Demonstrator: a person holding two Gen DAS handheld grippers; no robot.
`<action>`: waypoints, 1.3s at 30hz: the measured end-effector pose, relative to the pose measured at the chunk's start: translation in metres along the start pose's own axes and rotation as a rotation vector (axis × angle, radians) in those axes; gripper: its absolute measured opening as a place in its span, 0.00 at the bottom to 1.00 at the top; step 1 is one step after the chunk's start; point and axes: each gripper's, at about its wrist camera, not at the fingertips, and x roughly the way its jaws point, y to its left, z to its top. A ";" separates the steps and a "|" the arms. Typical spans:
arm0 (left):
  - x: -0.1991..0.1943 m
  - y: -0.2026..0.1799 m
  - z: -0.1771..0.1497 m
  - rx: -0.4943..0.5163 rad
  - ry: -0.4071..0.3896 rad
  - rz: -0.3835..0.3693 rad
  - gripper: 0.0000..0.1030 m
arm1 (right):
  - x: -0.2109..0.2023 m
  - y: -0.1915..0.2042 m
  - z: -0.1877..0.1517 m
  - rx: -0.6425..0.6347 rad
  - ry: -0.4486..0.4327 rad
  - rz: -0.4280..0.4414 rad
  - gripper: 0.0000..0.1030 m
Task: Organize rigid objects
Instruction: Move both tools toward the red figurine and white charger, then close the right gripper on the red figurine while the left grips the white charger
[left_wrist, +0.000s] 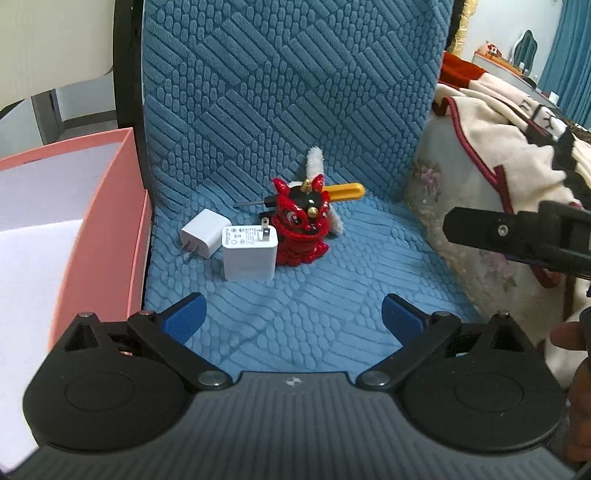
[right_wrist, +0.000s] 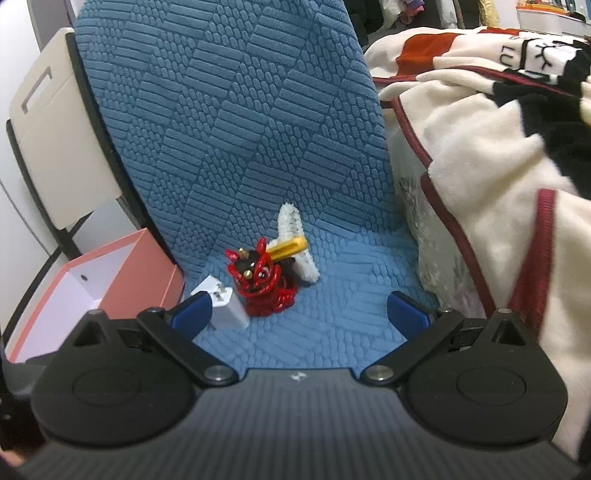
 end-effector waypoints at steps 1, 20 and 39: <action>0.004 0.001 0.001 -0.001 0.000 -0.001 0.96 | 0.005 -0.002 0.001 0.002 0.002 0.003 1.00; 0.068 0.007 0.009 0.074 -0.035 0.055 0.92 | 0.080 -0.020 0.011 0.114 0.092 0.108 0.78; 0.096 0.041 0.017 0.006 -0.030 0.121 0.72 | 0.138 0.014 0.018 0.039 0.152 0.210 0.68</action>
